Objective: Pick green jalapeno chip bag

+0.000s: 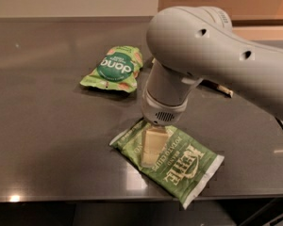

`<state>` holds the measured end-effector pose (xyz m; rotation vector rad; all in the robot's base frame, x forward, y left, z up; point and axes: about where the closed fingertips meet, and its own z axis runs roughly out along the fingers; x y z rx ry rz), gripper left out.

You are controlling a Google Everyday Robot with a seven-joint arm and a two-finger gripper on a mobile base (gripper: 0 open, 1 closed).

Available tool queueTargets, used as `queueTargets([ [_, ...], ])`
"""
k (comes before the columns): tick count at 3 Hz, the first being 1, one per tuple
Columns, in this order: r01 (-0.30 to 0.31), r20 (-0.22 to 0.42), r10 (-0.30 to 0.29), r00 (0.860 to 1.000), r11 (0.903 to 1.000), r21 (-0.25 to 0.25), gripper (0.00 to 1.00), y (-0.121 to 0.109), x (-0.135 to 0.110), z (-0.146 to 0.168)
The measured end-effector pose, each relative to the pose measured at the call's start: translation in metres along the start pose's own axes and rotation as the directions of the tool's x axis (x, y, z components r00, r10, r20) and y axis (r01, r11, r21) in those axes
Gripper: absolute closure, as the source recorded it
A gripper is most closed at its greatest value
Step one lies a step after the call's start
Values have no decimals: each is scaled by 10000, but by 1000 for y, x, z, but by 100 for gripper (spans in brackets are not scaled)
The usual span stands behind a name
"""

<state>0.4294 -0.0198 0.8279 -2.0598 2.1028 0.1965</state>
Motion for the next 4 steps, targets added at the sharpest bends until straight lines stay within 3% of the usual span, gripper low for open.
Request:
queueTargets([
  [3,-58,-38,58,10000,10000,-18,88,-6,6,-1],
  [4,-59,-37,58,10000,10000,-17,100,-6,6,-1],
])
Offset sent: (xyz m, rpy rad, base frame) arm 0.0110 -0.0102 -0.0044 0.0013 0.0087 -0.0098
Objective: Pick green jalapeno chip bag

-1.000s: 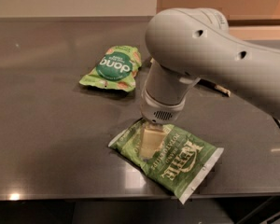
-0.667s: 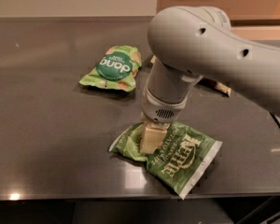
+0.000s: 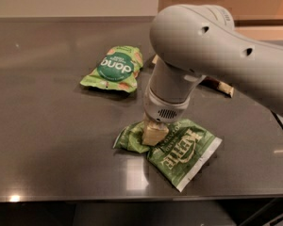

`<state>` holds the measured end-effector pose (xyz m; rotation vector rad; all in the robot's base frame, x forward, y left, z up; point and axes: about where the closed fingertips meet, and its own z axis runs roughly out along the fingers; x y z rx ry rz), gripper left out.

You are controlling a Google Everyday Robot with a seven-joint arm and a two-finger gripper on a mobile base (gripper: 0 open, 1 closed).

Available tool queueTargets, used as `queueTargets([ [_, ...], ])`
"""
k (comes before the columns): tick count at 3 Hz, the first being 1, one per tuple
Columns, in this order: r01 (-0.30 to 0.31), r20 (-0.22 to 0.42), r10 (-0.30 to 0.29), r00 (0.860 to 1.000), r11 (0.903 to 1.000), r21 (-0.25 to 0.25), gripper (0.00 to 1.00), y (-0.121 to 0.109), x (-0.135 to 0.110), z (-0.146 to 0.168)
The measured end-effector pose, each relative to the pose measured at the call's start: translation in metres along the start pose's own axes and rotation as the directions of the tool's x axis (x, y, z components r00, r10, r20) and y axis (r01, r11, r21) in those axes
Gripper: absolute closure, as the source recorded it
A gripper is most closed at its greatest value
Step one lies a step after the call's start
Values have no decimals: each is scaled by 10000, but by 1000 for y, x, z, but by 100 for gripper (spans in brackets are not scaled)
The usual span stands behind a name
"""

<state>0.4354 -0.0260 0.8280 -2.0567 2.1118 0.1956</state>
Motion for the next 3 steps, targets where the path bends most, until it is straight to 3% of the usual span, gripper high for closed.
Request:
queueTargets([
  [3,-378,692,333,9970,9971,653,100,-58,43,-97],
])
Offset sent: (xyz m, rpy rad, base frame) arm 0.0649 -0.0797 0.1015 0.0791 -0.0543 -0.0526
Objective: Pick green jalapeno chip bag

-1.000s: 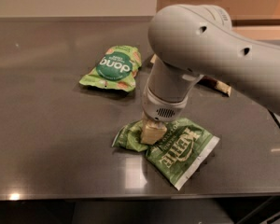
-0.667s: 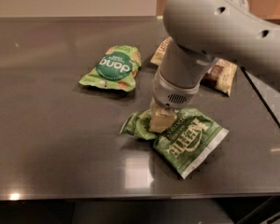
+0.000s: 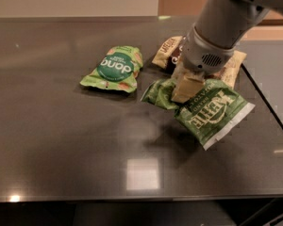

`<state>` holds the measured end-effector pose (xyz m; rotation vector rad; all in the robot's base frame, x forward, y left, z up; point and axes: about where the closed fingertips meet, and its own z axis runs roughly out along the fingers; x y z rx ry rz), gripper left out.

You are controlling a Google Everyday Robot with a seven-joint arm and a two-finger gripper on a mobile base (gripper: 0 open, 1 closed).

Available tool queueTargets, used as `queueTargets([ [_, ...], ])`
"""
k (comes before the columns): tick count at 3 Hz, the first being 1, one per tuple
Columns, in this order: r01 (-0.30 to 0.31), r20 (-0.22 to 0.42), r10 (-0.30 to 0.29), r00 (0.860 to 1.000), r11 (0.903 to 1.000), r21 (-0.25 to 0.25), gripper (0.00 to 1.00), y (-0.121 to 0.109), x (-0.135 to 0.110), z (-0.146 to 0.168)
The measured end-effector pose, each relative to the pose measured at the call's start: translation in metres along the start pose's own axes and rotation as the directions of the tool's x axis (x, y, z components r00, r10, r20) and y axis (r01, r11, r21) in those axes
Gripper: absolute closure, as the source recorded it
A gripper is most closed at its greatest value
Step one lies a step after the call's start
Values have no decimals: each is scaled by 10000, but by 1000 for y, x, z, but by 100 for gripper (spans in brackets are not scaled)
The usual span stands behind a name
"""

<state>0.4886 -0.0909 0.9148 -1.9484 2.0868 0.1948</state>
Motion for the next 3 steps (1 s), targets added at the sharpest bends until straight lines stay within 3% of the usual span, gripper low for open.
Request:
queueTargets([
  [2,13,676,-60,9977,9975,700,100,-19,-1,-56],
  [3,13,676,-61,9977,9975,701,100,-20,-1,-56],
])
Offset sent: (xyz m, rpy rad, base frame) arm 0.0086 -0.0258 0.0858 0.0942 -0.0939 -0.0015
